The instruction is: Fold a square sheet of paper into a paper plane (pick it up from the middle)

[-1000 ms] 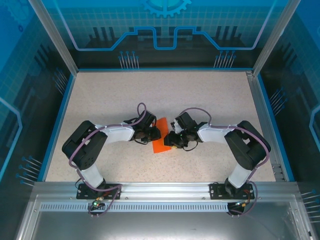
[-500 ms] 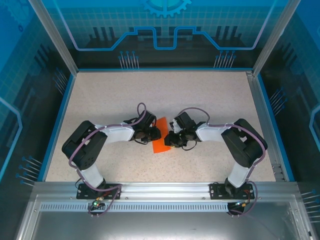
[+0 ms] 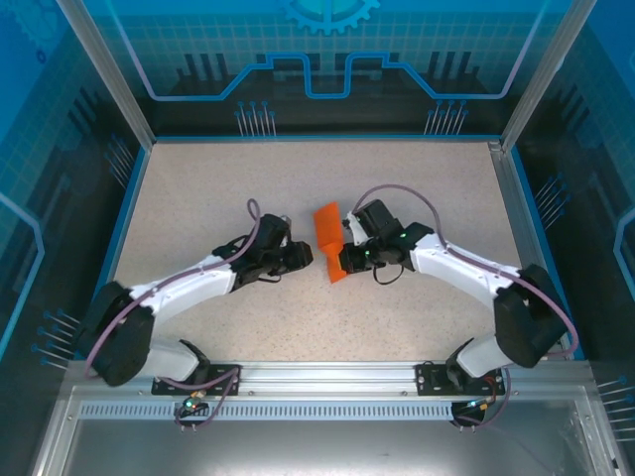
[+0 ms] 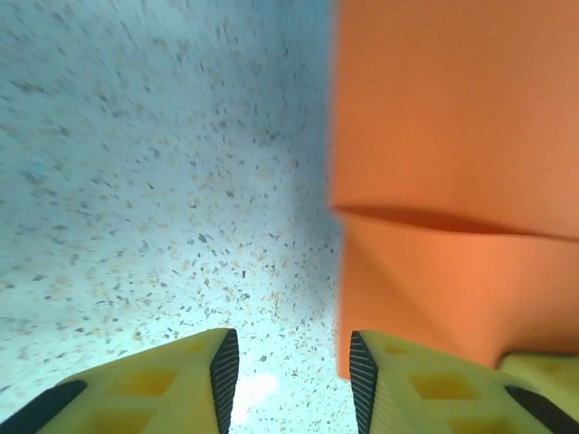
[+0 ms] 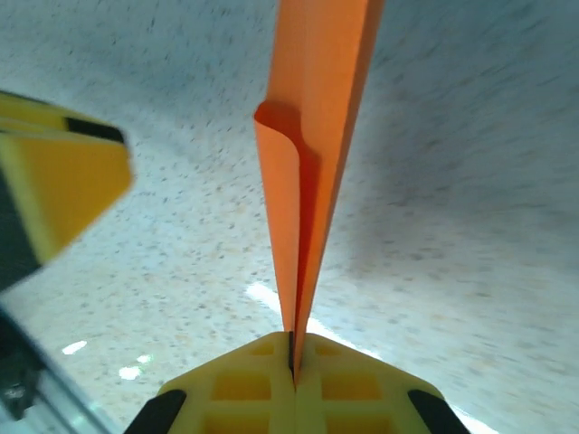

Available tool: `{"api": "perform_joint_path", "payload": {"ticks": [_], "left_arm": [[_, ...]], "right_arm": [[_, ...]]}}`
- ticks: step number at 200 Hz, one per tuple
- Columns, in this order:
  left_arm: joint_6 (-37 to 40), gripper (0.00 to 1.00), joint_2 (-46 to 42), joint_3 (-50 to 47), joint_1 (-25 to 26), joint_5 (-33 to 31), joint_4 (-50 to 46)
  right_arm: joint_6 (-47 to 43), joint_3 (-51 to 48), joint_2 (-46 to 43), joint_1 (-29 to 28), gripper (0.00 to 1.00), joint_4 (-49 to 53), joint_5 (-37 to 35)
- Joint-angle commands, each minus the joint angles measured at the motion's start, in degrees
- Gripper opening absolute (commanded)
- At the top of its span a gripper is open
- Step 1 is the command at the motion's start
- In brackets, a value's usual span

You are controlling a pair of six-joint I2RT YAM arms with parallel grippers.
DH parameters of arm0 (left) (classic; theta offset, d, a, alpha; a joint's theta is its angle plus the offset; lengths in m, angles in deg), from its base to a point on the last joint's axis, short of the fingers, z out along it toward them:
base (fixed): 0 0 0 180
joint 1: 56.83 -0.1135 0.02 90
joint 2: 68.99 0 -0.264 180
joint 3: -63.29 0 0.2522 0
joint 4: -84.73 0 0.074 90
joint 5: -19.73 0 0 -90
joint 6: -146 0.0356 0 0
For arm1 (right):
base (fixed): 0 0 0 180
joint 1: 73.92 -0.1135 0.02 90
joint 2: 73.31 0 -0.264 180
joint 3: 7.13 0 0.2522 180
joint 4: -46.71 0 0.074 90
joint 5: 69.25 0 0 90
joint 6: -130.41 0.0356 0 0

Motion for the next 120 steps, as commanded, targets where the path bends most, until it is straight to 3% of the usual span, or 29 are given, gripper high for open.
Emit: {"api": "perform_joint_path", "payload": {"ticks": [1, 29, 51, 82, 120], "left_arm": [[-2.6, 0.46, -6.4, -3.0, -1.0, -7.3, -4.3], [-5.6, 0.51, -14.1, -6.7, -1.9, -13.2, -6.3], [-6.8, 0.54, -18.3, -9.1, -2.8, -16.3, -7.8], [-8.6, 0.57, -23.7, -11.9, -4.1, -20.1, -10.3], [-8.5, 0.60, -29.8, -14.6, -6.5, -22.4, -13.3]], "right_arm": [[-6.4, 6.8, -3.0, -4.0, 0.05, 21.1, -22.4], [-3.0, 15.9, 1.9, -9.2, 0.07, 40.0, -43.9], [3.8, 20.4, 7.9, -11.9, 0.09, 51.1, -51.7], [8.1, 23.0, 14.5, -16.1, 0.12, 52.3, -49.1], [9.2, 29.7, 28.2, -20.6, 0.16, 47.7, -35.8]]}}
